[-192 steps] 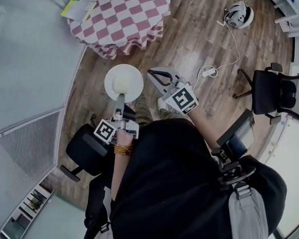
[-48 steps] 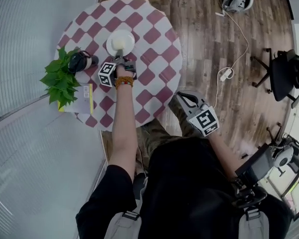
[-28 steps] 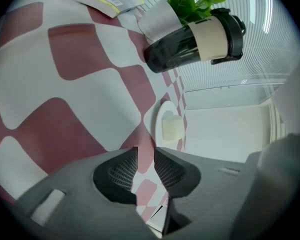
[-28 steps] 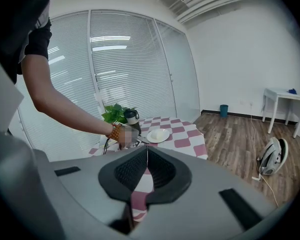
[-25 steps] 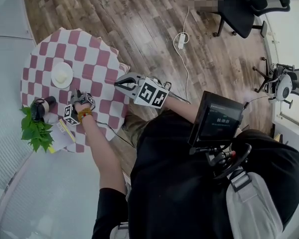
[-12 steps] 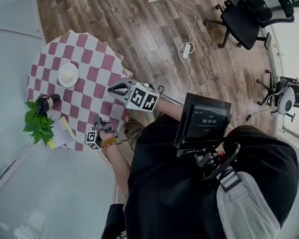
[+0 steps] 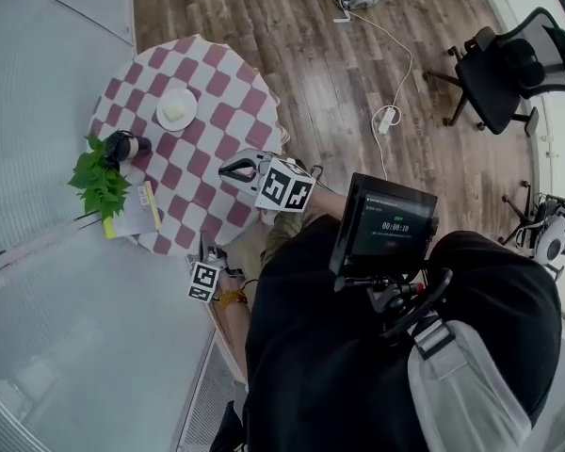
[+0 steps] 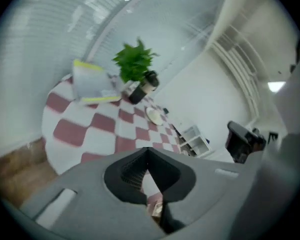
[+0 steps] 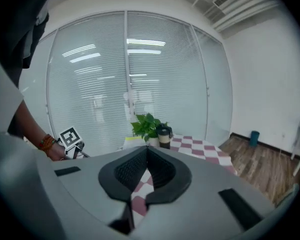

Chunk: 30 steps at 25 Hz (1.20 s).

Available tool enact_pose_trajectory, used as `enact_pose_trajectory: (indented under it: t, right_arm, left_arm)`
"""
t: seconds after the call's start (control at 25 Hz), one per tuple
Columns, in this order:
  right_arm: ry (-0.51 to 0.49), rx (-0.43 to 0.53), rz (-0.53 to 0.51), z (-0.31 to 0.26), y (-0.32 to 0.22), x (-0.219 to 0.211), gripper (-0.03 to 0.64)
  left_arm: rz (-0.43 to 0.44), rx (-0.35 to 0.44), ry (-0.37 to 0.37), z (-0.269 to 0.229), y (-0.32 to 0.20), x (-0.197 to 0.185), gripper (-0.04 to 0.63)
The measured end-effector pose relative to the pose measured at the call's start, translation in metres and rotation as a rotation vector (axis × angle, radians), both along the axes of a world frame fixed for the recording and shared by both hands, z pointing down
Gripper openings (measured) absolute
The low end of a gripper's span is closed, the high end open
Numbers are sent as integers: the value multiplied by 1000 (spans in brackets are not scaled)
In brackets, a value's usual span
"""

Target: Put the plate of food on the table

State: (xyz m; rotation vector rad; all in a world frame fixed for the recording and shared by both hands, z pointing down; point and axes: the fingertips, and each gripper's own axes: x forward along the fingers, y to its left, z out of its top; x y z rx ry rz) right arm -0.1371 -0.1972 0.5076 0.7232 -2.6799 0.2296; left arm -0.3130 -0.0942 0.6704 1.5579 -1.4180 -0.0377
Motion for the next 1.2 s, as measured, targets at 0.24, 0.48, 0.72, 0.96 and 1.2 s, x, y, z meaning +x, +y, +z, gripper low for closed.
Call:
enact_pose_trajectory:
  t: [0.24,0.48,0.72,0.96,1.2]
  right_arm:
    - [-108,246,-126,-113,26,-71,11]
    - [-159,288,-158,-141,50,-121,9]
    - [-117,244,-176,-117,81,-147,9]
    - [-81,197,-224,-100,104,-160,9]
    - [-74,176,-232,-87,112,-167,9]
  left_arm:
    - [349,528,-366,-159,-41,10,6]
    - [406,806,-529,-240,-19,-1,6]
    - [440,758,-565,-209,32,-15,6]
    - [422,710,-520,-184,63,-26,6]
    - [431,713,-514,-175,65,-28,6]
